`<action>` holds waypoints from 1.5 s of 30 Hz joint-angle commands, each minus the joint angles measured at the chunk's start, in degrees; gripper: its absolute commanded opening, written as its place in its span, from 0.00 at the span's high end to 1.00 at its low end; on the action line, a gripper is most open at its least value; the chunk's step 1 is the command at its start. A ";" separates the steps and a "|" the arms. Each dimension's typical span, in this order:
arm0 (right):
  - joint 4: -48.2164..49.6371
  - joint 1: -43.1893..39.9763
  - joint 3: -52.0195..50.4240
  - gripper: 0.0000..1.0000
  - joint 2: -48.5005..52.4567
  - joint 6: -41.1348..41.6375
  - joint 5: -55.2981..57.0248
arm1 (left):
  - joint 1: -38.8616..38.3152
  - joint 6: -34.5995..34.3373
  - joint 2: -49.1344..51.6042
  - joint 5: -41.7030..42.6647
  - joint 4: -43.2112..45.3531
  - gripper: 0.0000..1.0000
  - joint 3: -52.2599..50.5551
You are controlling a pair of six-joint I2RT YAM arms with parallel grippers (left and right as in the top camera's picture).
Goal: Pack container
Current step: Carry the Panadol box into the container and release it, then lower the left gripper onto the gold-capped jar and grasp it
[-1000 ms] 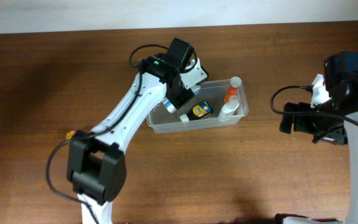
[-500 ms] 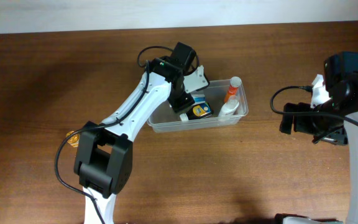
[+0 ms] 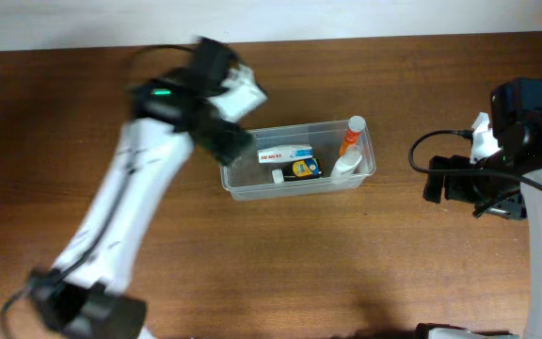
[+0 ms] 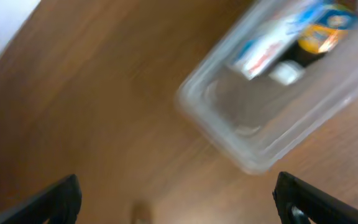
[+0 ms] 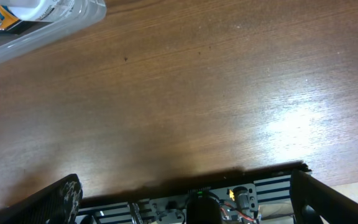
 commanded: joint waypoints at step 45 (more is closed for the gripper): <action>0.24 -0.31 -0.22 0.02 -0.28 -0.48 0.48 | 36.65 -24.39 14.56 7.13 13.07 0.43 -27.56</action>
